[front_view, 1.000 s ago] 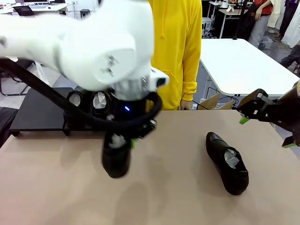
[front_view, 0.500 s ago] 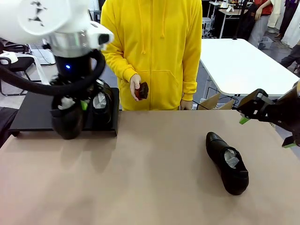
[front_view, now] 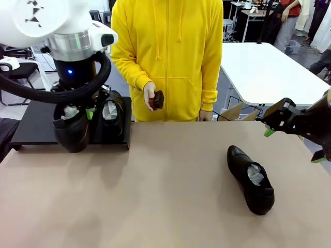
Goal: Organize the shoes by placing them on the stand.
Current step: Place the Shoe from the middle of the table onto the Shoes Stand.
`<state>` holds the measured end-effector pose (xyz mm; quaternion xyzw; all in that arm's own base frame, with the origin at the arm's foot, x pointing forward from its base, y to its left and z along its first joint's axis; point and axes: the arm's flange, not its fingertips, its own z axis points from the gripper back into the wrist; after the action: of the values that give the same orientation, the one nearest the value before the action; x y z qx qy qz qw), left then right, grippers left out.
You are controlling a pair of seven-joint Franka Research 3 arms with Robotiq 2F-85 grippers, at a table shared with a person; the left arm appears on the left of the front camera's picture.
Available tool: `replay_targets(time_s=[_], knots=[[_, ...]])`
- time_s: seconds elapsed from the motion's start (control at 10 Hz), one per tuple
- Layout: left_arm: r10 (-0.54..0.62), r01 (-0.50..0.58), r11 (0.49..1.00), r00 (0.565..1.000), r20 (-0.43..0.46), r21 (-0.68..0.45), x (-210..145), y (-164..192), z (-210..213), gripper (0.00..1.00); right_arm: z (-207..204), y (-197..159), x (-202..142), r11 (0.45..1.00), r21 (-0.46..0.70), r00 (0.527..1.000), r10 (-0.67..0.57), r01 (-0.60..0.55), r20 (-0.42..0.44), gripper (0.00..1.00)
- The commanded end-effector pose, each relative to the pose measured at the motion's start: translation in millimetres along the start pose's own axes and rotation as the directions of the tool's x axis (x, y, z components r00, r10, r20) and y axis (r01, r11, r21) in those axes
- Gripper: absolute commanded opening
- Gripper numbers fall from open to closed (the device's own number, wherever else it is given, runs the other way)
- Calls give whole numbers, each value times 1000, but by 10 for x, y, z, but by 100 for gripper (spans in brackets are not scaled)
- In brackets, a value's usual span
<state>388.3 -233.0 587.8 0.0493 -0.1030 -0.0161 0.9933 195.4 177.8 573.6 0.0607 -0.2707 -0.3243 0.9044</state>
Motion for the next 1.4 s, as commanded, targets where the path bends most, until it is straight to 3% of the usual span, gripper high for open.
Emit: replay_targets(time_s=[0.0, 0.1, 0.2, 0.3, 0.4, 0.7, 1.0, 1.3], knots=[[15, -15, 1000, 1000, 5, -3, 22, 71, 27, 0, -10, 35, 12, 1000, 24, 1000, 16, -16, -12, 100], [-209, 205, 969, 978, 11, 138, -23, -118, -81, 0, -10, 35, 12, 1000, 24, 1000, 16, -16, -12, 100], [-202, 182, 963, 976, 84, 199, 1, -34, -70, 0, -10, 35, 12, 1000, 24, 1000, 16, -16, -12, 100], [-187, 136, 960, 961, 204, 243, 78, 195, -90, 0, -10, 35, 12, 1000, 24, 1000, 16, -16, -12, 100], [-125, 53, 962, 958, 260, 268, 176, 487, -151, 0, -10, 35, 12, 1000, 24, 1000, 16, -16, -12, 100], [-59, -75, 928, 937, 343, 365, 388, 1332, -146, 0, -10, 35, 12, 1000, 24, 1000, 16, -16, -12, 100], [-23, -101, 913, 955, 296, 395, 838, 2002, -612, 0, -10, 35, 12, 1000, 24, 1000, 16, -16, -12, 100], [26, -104, 904, 981, 191, 414, 1170, 2199, -1215, 0, -10, 35, 12, 1000, 24, 1000, 16, -16, -12, 100]])
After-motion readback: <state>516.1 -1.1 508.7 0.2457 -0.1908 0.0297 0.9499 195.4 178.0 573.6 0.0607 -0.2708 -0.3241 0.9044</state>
